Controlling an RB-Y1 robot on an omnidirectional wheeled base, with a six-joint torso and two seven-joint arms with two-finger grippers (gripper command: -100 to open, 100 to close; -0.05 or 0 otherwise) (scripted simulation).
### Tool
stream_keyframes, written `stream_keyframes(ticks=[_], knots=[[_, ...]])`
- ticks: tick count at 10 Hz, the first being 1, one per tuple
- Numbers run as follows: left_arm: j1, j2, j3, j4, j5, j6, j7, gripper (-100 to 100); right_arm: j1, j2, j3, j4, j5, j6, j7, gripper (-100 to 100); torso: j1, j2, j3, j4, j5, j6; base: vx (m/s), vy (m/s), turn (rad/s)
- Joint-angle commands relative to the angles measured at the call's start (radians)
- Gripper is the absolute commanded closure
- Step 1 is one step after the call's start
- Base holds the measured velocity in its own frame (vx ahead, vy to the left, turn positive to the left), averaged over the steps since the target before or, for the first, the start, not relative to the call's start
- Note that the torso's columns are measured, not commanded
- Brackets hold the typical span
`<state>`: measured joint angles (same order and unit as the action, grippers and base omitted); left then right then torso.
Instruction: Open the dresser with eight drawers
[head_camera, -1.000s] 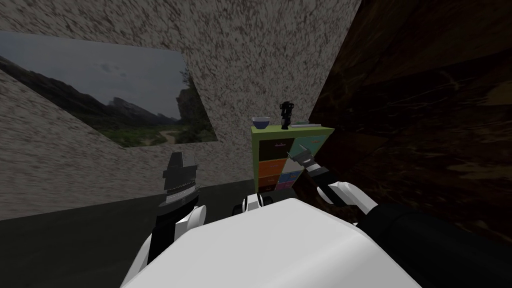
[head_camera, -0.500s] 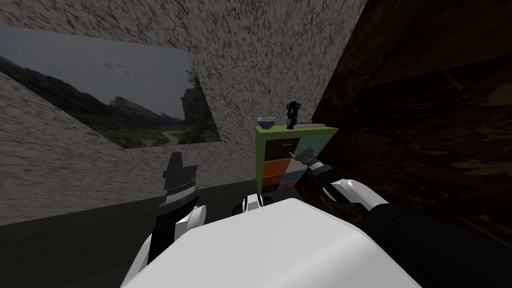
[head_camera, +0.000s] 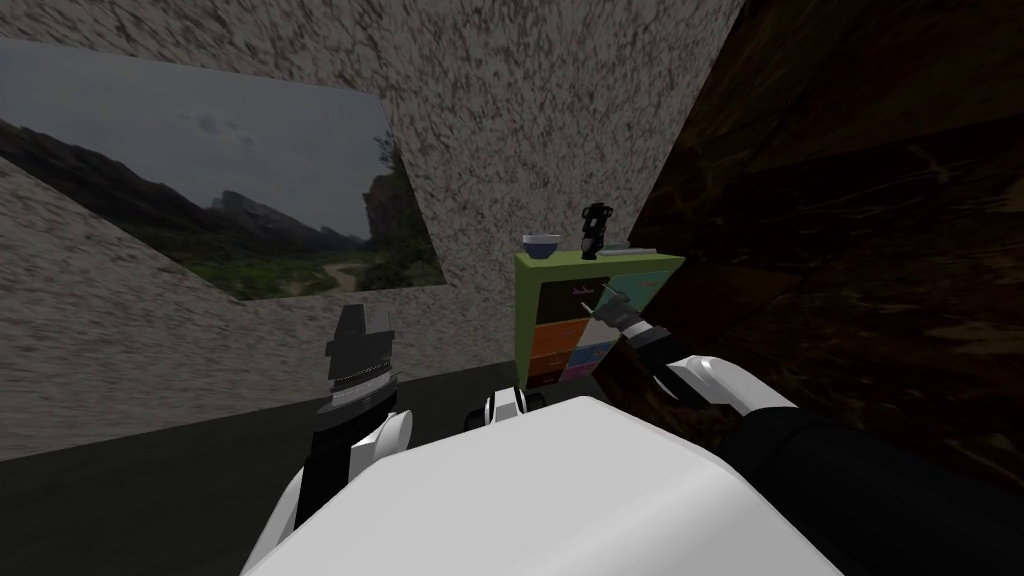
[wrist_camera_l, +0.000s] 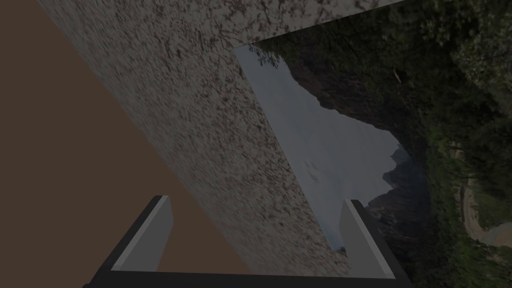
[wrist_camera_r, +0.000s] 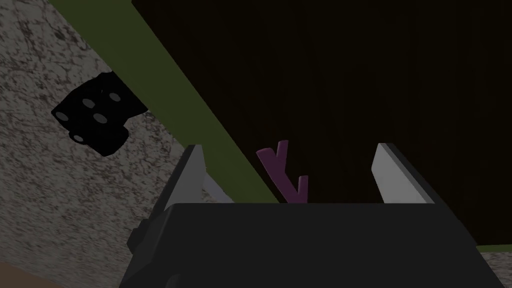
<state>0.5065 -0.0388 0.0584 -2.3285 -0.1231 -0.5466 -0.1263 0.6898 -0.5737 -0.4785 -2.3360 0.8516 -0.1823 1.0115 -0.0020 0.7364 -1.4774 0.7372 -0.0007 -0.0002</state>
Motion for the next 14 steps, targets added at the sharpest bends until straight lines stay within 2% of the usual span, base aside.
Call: stream_keyframes(ticks=[1,5,6,10,11,12,13,14], knots=[[0.0,0.0,0.0,0.0,0.0,0.0,0.0,0,0.008,0.0,-0.002,-0.016,-0.003,-0.004,-0.002,100,0.001,0.004,0.003,0.001,0.0,0.0,-0.117,0.005,-0.102],[-0.001,0.0,0.0,0.0,0.0,0.0,0.0,0,0.017,0.0,-0.006,-0.031,-0.007,-0.008,-0.005,100,0.001,0.003,0.002,0.001,0.0,0.0,-0.171,-0.007,-0.044],[0.0,0.0,0.0,0.0,0.0,0.0,0.0,0,0.031,-0.016,-0.019,-0.039,-0.006,-0.003,-0.009,-100,0.002,-0.004,-0.002,-0.001,0.0,0.0,0.085,0.011,0.001],[0.0,0.0,0.0,0.0,0.0,0.0,0.0,0,0.061,-0.052,-0.045,-0.054,-0.004,0.012,-0.019,-100,0.001,-0.001,0.0,0.0,0.001,0.0,0.175,0.001,0.003],[0.0,0.0,0.0,0.0,0.0,0.0,0.0,0,0.055,-0.045,-0.039,-0.05,-0.004,0.008,-0.016,-100,0.002,0.003,0.002,0.001,0.001,0.0,0.087,0.0,0.004],[0.0,0.0,0.0,0.0,0.0,0.0,0.0,0,0.077,-0.067,-0.062,-0.074,-0.017,0.022,-0.037,-100,0.002,0.009,0.006,0.003,0.001,0.0,0.123,-0.003,-0.034],[0.0,0.0,0.0,0.0,0.0,0.0,0.0,0,0.07,-0.058,-0.051,-0.067,-0.011,0.018,-0.026,-100,0.002,0.006,0.004,0.002,0.001,0.001,0.075,-0.002,-0.009],[0.0,0.0,0.0,0.0,0.0,0.0,0.0,0,0.072,-0.06,-0.053,-0.07,-0.012,0.02,-0.029,100,0.002,0.005,0.004,0.002,0.001,0.0,0.011,0.0,0.004]])
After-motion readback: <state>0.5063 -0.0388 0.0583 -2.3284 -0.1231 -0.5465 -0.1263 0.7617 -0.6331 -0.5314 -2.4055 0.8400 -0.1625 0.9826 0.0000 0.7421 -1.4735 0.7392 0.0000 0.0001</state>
